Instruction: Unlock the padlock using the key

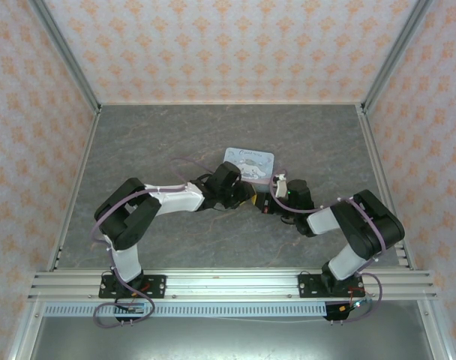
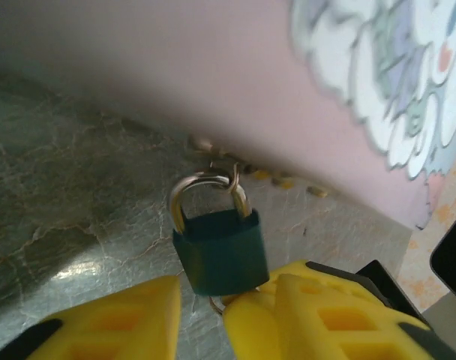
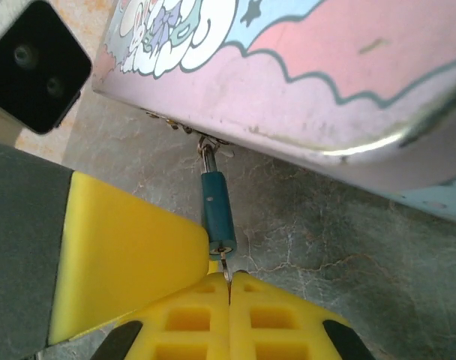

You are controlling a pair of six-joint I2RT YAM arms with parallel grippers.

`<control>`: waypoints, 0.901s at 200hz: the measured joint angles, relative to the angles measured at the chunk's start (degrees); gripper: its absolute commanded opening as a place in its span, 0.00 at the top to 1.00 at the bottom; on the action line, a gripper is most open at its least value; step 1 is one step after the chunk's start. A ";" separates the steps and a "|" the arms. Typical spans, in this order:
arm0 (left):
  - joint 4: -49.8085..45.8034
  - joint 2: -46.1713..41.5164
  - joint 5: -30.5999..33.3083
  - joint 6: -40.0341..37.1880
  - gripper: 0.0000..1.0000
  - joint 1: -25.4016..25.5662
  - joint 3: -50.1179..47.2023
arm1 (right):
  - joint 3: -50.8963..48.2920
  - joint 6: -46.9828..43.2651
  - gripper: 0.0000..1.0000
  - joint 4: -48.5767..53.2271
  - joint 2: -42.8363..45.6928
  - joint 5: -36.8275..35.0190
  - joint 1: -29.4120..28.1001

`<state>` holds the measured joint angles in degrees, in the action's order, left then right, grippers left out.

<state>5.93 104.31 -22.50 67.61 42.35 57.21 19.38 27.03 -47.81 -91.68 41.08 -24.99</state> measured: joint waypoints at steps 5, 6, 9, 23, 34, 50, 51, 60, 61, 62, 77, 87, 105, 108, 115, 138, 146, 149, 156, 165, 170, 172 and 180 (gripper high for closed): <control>0.00 0.00 -0.02 -0.17 0.51 -0.02 -0.02 | 0.00 0.15 1.00 0.00 -0.02 0.00 -0.02; 0.00 0.00 0.00 -0.11 0.51 -0.02 -0.04 | 0.00 0.24 1.00 0.00 -0.02 -0.04 -0.02; 0.00 0.00 0.00 -0.09 0.50 -0.02 -0.04 | 0.00 0.42 1.00 -0.02 -0.02 -0.15 -0.07; -0.04 -0.07 0.04 -0.17 0.44 -0.09 -0.28 | 0.00 1.14 1.00 -0.28 -0.26 -0.24 -0.22; -0.07 -0.28 0.20 -0.28 0.40 -0.13 -0.70 | 0.00 1.70 1.00 -0.66 -0.59 -0.26 -0.35; -0.11 -1.27 0.42 -0.57 0.35 -0.26 -1.66 | -0.02 2.58 1.00 -1.07 -0.81 -0.17 -0.63; -0.11 -1.42 0.42 -0.61 0.35 -0.33 -1.79 | 0.00 2.58 1.00 -1.07 -0.81 -0.17 -0.66; -0.02 -2.47 0.39 -0.61 0.33 -0.48 -2.60 | 0.00 3.08 1.00 -1.25 -0.83 -0.22 -0.79; 0.00 -2.56 0.39 -0.61 0.33 -0.50 -2.69 | 0.00 3.13 1.00 -1.27 -0.83 -0.22 -0.81; 0.04 -2.75 0.39 -0.61 0.33 -0.50 -2.86 | 0.00 3.21 1.00 -1.27 -0.83 -0.22 -0.83; 1.22 -5.22 0.39 -0.57 0.32 -0.76 -4.98 | 0.00 4.07 1.00 -1.29 -0.83 -0.24 -1.01; 3.06 -6.86 0.46 -0.26 0.32 -0.85 -6.82 | 0.00 4.76 1.00 -1.29 -0.83 -0.28 -1.14; 7.45 -8.57 0.85 0.59 0.34 -1.27 -9.94 | 0.00 6.03 1.00 -1.29 -0.83 -0.44 -1.40; 8.28 -8.63 0.92 0.87 0.35 -1.29 -10.47 | 0.00 6.45 1.00 -1.29 -0.83 -0.46 -1.46; 10.10 -8.72 1.14 1.53 0.36 -1.53 -11.52 | 0.00 7.10 1.00 -1.29 -0.83 -0.63 -1.51; 16.09 -8.37 1.97 3.67 0.38 -1.68 -14.49 | 0.00 9.38 1.00 -1.16 -0.59 -0.81 -1.62; 18.51 -7.89 1.97 4.76 0.39 -1.75 -15.21 | 0.00 10.19 1.00 -1.07 -0.31 -0.83 -1.66; 19.45 -7.69 1.99 5.20 0.39 -1.75 -15.45 | 0.00 10.60 1.00 -1.03 -0.20 -0.83 -1.66; 21.42 -7.21 2.03 6.05 0.40 -1.75 -15.96 | 0.00 11.37 1.00 -1.03 0.09 -0.85 -1.70; 23.74 -6.47 2.19 6.84 0.41 -1.75 -16.50 | 0.00 12.09 1.00 -0.96 0.39 -0.85 -1.77; 24.83 -5.95 2.21 7.48 0.42 -1.75 -16.70 | 0.00 12.50 1.00 -0.83 0.59 -0.83 -1.77; 25.14 -5.81 2.21 7.52 0.42 -1.75 -16.72 | 0.00 12.66 1.00 -0.76 0.68 -0.83 -1.77; 26.56 -4.92 2.32 8.28 0.44 -1.75 -16.83 | 0.00 13.05 1.00 -0.44 0.96 -0.85 -1.86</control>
<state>32.49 99.39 -20.18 75.90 40.60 40.38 19.38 40.07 -48.25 -90.72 40.23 -26.85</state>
